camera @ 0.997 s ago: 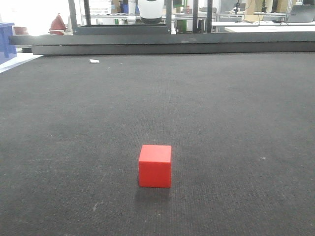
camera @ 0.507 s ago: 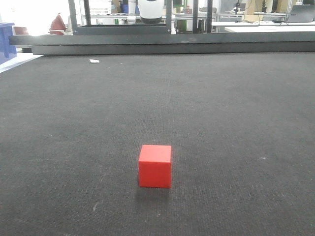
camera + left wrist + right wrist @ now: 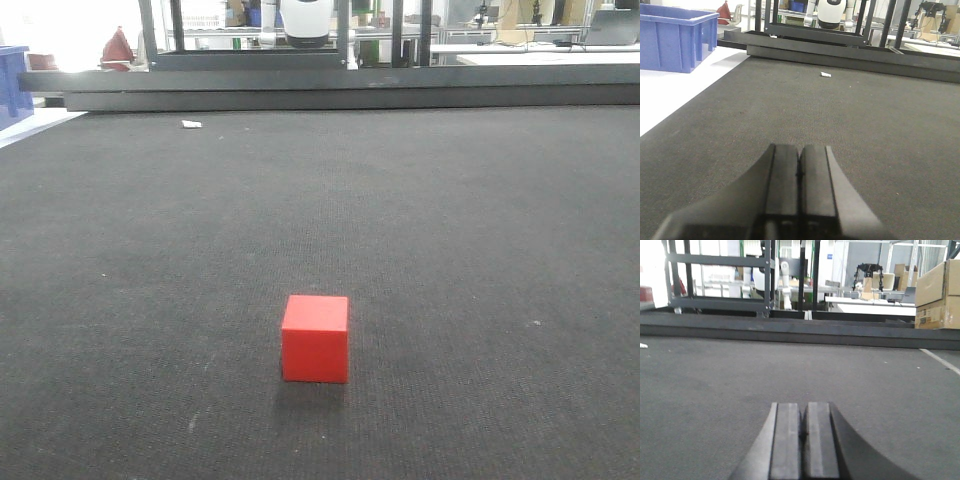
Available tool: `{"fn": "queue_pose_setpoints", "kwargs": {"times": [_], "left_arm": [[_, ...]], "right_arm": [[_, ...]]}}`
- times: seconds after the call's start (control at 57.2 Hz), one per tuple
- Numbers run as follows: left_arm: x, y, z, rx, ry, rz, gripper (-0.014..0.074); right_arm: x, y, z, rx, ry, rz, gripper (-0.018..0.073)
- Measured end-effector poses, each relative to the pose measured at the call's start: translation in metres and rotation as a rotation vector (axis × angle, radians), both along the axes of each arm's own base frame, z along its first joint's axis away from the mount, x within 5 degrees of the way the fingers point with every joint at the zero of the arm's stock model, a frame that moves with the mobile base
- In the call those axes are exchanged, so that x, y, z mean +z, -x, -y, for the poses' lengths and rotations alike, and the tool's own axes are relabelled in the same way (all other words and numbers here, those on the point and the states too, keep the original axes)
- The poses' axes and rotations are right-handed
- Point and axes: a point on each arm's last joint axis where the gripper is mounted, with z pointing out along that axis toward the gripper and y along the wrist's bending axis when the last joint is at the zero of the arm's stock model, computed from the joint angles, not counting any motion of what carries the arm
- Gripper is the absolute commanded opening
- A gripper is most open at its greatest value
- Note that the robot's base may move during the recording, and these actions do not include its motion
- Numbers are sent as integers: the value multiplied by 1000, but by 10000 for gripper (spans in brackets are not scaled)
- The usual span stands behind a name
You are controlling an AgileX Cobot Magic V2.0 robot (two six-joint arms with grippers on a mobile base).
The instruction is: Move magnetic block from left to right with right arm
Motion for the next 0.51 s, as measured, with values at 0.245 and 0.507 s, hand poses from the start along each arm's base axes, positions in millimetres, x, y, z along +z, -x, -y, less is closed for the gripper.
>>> {"fn": "queue_pose_setpoints", "kwargs": {"times": [0.245,0.507], "left_arm": [[0,0,0,0,0,0,-126],[0,0,0,0,0,0,-126]], "right_arm": [[31,-21,2,-13,2,-219,20],[31,-56,-10,79,-169,-488,23]]}}
